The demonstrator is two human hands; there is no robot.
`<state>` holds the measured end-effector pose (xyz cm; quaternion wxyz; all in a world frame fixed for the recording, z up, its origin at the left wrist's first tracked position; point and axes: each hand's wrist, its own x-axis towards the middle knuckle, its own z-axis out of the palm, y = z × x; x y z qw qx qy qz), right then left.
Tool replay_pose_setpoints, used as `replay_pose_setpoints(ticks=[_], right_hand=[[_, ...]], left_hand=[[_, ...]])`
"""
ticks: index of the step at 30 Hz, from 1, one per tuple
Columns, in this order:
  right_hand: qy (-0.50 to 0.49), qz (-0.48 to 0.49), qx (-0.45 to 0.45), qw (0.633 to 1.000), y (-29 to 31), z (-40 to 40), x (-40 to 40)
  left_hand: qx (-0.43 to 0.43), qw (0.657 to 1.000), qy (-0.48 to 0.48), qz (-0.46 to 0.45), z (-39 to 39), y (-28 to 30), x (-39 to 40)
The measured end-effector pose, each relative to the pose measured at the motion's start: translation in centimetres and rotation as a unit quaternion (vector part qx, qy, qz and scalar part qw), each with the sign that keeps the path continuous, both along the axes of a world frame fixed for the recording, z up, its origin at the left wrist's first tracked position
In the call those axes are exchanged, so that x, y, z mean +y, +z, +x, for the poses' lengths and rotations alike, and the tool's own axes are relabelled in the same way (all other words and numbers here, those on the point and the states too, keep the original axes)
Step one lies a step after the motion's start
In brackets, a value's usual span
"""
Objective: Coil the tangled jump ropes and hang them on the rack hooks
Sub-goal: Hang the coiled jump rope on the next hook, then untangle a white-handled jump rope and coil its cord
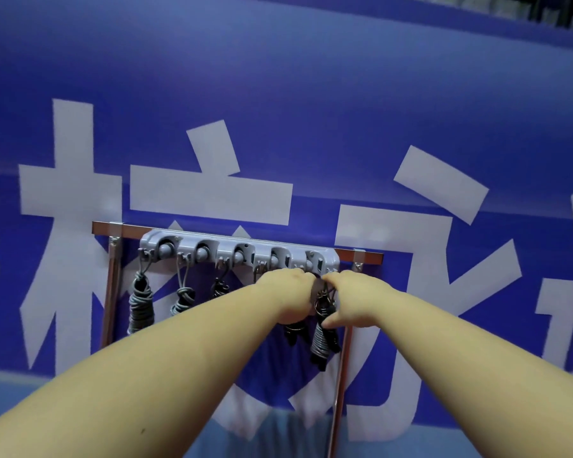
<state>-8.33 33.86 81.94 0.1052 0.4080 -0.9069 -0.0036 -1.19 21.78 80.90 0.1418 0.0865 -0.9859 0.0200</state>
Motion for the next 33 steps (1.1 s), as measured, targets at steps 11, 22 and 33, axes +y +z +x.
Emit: replay_pose_setpoints(ticks=[11,22,33], right_hand=[[0.052,0.014,0.009,0.999,-1.8,9.4,-0.6],[0.070,0.055,-0.074,0.993,-14.4,10.5,-5.3],[0.079,0.107,-0.170,0.976,-31.2,6.4,-12.3]], left_hand=[[0.001,0.998,0.044,-0.048,10.5,-2.2,-1.1],[-0.083,0.991,0.097,0.029,14.7,-14.7,-5.6],[-0.174,0.972,0.130,0.092,10.7,-30.7,-12.1]])
